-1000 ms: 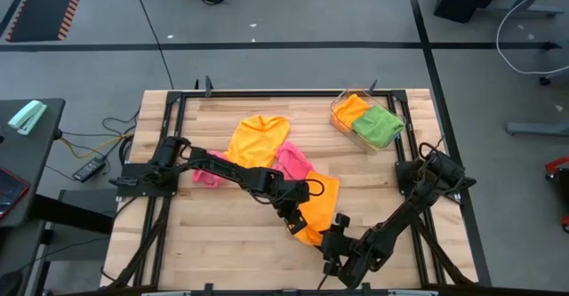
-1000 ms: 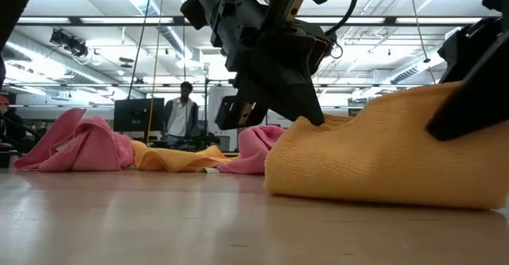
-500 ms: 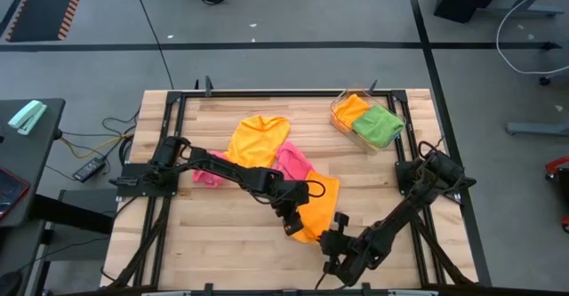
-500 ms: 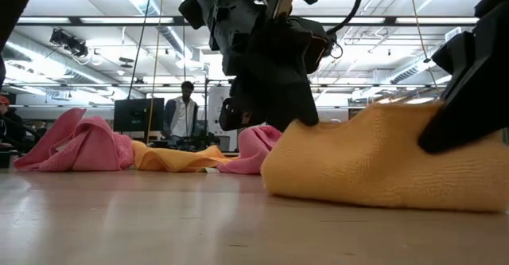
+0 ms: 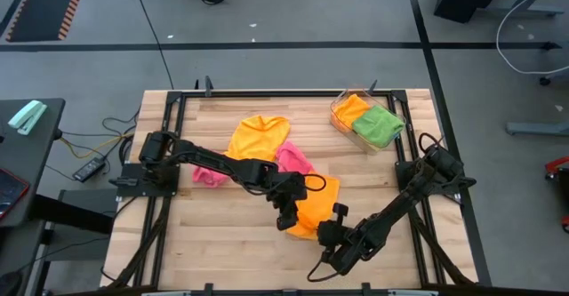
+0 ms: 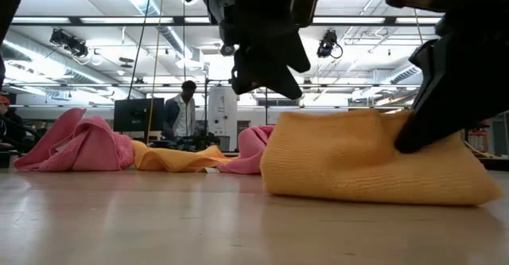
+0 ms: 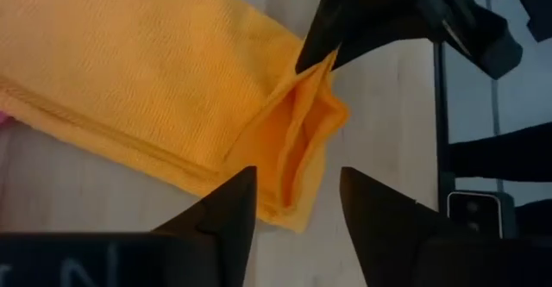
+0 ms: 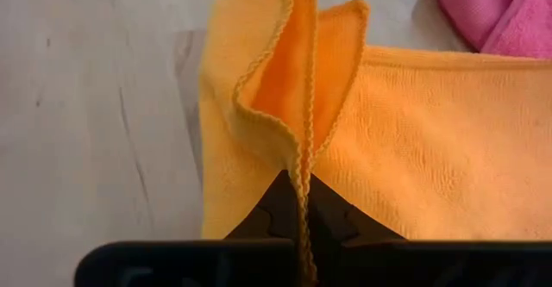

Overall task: Fold microfiber towels
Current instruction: Fold the bottom orange towel

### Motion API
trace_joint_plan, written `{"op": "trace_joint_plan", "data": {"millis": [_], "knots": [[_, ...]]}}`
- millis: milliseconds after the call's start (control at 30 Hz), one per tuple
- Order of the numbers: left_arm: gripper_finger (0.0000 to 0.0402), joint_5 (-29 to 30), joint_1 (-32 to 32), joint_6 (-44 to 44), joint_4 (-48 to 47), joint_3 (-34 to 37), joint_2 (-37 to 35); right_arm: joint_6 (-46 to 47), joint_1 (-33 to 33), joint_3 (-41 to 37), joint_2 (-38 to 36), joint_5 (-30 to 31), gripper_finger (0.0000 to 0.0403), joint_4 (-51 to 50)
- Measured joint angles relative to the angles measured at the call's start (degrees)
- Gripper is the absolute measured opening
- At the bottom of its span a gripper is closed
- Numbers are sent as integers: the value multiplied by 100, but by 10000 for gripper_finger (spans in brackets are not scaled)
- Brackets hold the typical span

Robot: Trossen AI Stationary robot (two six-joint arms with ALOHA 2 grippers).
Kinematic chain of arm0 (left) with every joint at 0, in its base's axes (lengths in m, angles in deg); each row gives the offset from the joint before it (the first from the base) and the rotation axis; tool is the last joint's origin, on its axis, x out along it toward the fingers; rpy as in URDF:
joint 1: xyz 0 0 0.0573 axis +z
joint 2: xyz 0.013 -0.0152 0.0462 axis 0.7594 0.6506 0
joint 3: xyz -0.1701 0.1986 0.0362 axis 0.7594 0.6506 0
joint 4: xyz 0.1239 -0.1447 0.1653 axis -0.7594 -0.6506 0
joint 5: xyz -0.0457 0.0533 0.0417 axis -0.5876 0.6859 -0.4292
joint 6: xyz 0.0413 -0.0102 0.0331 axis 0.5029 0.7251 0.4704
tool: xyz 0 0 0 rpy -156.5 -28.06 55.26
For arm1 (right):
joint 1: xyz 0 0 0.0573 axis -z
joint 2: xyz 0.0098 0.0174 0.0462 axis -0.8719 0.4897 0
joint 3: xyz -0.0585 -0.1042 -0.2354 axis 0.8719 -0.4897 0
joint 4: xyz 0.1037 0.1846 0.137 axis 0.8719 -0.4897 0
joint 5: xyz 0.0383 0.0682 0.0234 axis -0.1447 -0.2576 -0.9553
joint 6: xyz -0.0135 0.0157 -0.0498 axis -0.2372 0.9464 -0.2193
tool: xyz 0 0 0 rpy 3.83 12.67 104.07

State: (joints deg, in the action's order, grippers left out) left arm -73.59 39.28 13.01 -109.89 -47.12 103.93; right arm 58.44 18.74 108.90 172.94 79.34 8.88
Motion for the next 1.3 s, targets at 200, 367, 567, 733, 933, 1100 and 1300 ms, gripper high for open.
{"op": "trace_joint_plan", "data": {"millis": [200,367,567,733,933,1100,1300], "knots": [[142,12,-35,110,-47,2,-31,-16,109,0,0,-26,6,-292],[119,14,-102,259,-35,4,-30,-21,223,-208,-2,-143,11,-342],[104,14,-103,274,-46,4,-28,-835,366,-269,-2,-153,16,-192],[98,13,-107,260,-48,4,-28,-1162,453,-224,-52,-224,17,-360],[100,12,-111,265,-43,5,-28,-1417,493,-180,-332,-63,18,-525],[95,14,-107,317,-39,7,-23,-1430,613,-286,-301,-158,18,-480],[89,12,-157,320,-41,9,-22,-1205,711,-533,-297,-331,18,-457]]}}
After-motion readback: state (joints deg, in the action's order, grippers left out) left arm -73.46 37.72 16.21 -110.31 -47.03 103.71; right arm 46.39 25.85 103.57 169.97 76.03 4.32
